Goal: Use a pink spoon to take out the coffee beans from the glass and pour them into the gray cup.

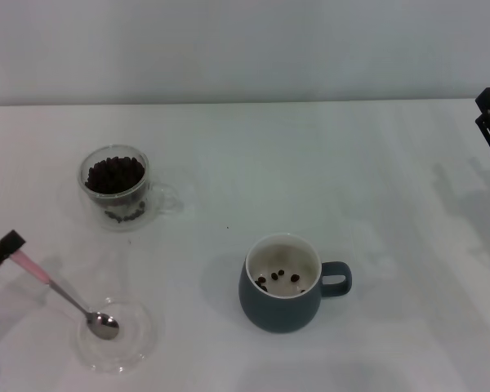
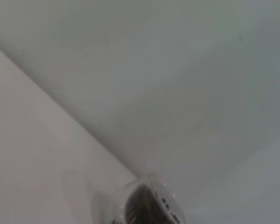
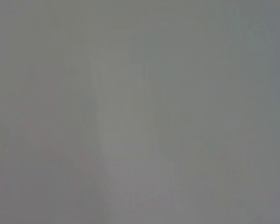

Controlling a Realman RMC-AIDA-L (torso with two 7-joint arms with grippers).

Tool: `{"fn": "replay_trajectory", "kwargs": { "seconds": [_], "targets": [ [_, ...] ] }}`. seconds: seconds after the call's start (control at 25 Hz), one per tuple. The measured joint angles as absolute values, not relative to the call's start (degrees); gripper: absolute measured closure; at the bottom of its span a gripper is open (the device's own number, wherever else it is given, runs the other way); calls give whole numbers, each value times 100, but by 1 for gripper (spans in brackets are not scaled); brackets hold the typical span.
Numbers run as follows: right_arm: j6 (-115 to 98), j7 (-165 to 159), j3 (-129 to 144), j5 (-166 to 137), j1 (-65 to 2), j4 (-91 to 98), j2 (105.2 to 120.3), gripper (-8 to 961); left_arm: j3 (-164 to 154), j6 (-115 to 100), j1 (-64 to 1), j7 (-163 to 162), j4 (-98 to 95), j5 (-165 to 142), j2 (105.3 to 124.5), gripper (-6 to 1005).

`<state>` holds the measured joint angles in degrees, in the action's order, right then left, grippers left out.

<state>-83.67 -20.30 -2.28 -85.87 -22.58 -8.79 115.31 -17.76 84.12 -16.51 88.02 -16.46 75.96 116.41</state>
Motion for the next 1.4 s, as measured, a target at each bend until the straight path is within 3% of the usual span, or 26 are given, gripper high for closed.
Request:
{"fn": "replay_trajectory", "kwargs": {
  "seconds": [0.76, 1.4],
  "targets": [
    [-8368, -2030, -228, -8587, -2237, -879, 11531, 260, -1776, 7764, -1809, 9010, -1581, 7149, 11849, 864],
    [-8372, -2039, -229, -8587, -2232, -879, 11531, 260, -1718, 7747, -1731, 9452, -1609, 7514, 11847, 467]
  ]
}}
